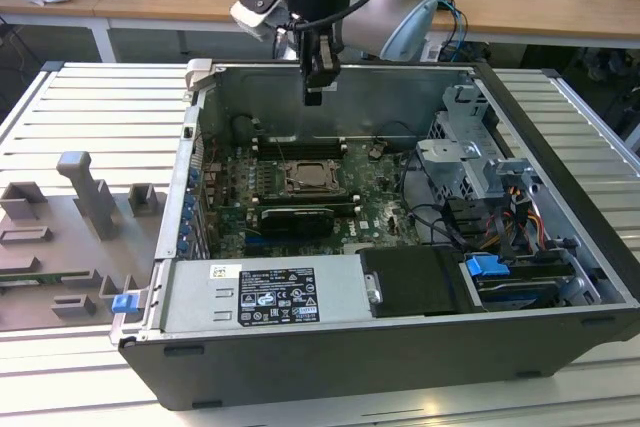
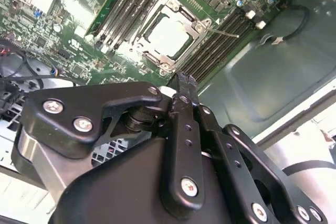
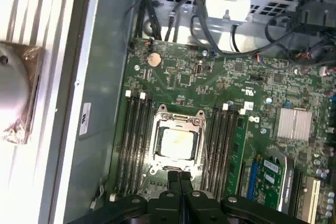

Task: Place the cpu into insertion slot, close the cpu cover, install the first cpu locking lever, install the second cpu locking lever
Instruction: 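Install the first cpu locking lever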

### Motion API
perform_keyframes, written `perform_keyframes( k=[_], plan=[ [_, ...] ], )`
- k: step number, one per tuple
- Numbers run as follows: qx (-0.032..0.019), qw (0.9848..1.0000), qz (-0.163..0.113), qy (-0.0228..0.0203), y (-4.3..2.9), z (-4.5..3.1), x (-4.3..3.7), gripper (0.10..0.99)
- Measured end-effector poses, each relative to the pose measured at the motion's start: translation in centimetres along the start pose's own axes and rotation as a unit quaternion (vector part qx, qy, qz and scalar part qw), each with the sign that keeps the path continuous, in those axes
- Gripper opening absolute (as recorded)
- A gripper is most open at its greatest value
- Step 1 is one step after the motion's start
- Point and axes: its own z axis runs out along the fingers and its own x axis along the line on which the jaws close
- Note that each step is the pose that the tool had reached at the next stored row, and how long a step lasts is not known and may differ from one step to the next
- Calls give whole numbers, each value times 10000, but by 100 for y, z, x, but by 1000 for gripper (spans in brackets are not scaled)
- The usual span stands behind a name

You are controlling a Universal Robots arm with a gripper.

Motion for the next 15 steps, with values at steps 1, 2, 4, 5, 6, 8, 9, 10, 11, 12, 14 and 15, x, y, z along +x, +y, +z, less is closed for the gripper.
perform_keyframes(
  k=[1,2,4,5,6,8,9,10,11,12,14,15],
  plan=[
    [4,9998,-175,7,-2,3,0,106],
    [9,9994,-359,14,-2,9,0,106],
    [14,9984,-566,22,-2,15,0,106],
    [17,9977,-675,26,-2,18,0,106],
    [20,9970,-776,29,-2,22,0,106],
    [25,9952,-979,37,-3,29,0,106],
    [29,9939,-1098,40,-3,32,-1,106],
    [31,9929,-1185,44,-3,33,-1,106],
    [33,9918,-1279,48,-3,36,-1,106],
    [36,9906,-1367,51,-3,38,-1,106],
    [42,9872,-1594,59,-3,41,-1,106],
    [44,9857,-1683,63,-3,43,-1,106]
  ],
)
